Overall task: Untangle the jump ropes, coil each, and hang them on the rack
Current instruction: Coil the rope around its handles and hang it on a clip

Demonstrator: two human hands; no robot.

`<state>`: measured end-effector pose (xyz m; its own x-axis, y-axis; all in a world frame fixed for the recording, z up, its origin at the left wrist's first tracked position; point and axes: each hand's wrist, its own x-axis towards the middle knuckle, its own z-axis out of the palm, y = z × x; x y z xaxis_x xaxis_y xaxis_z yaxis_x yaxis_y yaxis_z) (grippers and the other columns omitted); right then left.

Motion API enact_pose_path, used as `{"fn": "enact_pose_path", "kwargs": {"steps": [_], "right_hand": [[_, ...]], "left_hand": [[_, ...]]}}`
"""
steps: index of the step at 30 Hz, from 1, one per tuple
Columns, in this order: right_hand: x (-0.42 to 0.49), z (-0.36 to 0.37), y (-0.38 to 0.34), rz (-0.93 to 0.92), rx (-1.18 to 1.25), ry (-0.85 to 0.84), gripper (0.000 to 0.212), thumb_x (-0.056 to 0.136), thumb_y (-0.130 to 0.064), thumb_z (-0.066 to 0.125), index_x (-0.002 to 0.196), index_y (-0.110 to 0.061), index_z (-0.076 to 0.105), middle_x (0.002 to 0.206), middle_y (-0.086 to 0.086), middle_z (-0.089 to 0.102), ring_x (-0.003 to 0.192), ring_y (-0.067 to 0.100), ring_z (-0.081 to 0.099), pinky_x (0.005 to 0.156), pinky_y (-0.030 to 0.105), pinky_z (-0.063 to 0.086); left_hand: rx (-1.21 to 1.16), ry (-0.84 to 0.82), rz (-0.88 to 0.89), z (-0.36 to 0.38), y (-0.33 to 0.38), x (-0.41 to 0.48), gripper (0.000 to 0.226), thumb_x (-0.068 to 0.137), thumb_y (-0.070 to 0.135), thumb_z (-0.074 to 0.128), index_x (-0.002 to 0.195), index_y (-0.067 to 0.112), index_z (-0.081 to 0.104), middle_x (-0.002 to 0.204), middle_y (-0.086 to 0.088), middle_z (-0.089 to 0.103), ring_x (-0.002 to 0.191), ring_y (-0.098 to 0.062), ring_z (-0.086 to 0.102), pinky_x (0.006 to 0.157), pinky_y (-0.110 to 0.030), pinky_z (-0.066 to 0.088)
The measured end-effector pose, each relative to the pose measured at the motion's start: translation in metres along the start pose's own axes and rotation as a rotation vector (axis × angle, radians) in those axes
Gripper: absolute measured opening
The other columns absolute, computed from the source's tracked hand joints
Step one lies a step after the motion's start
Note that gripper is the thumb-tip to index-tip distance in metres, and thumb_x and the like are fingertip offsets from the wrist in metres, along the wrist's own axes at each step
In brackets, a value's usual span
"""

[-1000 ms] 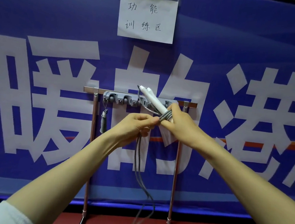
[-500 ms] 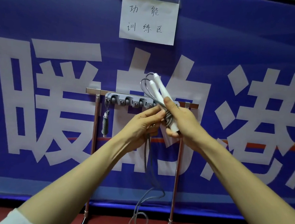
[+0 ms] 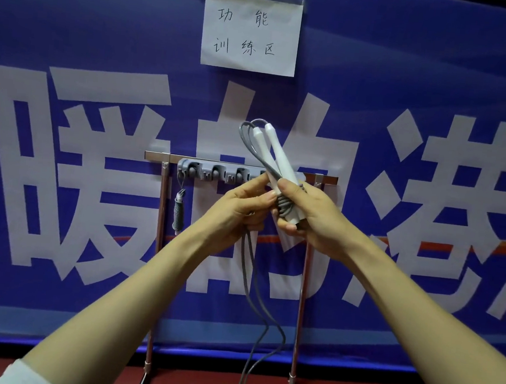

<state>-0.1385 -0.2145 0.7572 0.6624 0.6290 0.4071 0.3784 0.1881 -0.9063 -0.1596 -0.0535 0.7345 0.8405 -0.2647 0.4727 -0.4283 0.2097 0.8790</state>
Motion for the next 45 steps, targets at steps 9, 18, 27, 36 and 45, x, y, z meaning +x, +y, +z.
{"fn": "enact_pose_path", "kwargs": {"steps": [9, 18, 27, 36, 45], "right_hand": [[-0.003, 0.004, 0.01, -0.044, 0.017, 0.009, 0.044, 0.088, -0.038, 0.05, 0.118, -0.006, 0.044, 0.072, 0.004, 0.059, 0.045, 0.01, 0.043, 0.039, 0.018, 0.029], [-0.008, 0.0, 0.006, 0.02, 0.025, 0.051, 0.049, 0.088, -0.042, 0.047, 0.115, -0.001, 0.043, 0.066, 0.008, 0.056, 0.04, 0.01, 0.036, 0.036, 0.017, 0.026], [-0.015, -0.001, -0.001, 0.31, -0.041, -0.343, 0.042, 0.09, -0.044, 0.049, 0.111, -0.007, 0.051, 0.068, 0.006, 0.054, 0.048, 0.012, 0.031, 0.044, 0.022, 0.016], [0.002, -0.01, -0.009, 0.19, -0.147, -0.167, 0.036, 0.087, -0.042, 0.052, 0.1, -0.009, 0.047, 0.064, 0.007, 0.056, 0.04, 0.01, 0.035, 0.038, 0.019, 0.024], [0.007, -0.008, -0.009, 0.089, -0.36, -0.031, 0.028, 0.095, -0.038, 0.049, 0.089, -0.011, 0.045, 0.064, 0.006, 0.053, 0.043, 0.013, 0.034, 0.04, 0.02, 0.024]], "left_hand": [[-0.024, -0.005, -0.004, -0.005, -0.002, -0.007, 0.033, 0.091, 0.017, 0.056, 0.119, 0.029, 0.067, 0.068, -0.003, 0.039, 0.048, -0.004, 0.027, 0.043, -0.015, 0.027], [0.205, -0.052, -0.114, -0.029, -0.007, -0.018, 0.016, 0.089, 0.029, 0.06, 0.09, 0.019, 0.072, 0.072, 0.002, 0.05, 0.064, -0.008, 0.039, 0.07, -0.026, 0.034], [0.229, -0.07, -0.114, -0.04, -0.004, -0.014, 0.018, 0.077, 0.001, 0.07, 0.091, 0.013, 0.075, 0.092, -0.005, 0.074, 0.09, -0.018, 0.069, 0.08, -0.025, 0.053], [0.155, -0.144, -0.334, -0.035, -0.014, -0.011, 0.045, 0.095, 0.046, 0.04, 0.099, 0.006, 0.061, 0.07, -0.004, 0.056, 0.056, -0.01, 0.036, 0.061, -0.023, 0.034], [0.023, -0.033, -0.189, -0.031, -0.027, -0.008, 0.013, 0.087, 0.02, 0.062, 0.085, 0.012, 0.072, 0.072, -0.002, 0.055, 0.056, -0.007, 0.042, 0.061, -0.021, 0.04]]}}
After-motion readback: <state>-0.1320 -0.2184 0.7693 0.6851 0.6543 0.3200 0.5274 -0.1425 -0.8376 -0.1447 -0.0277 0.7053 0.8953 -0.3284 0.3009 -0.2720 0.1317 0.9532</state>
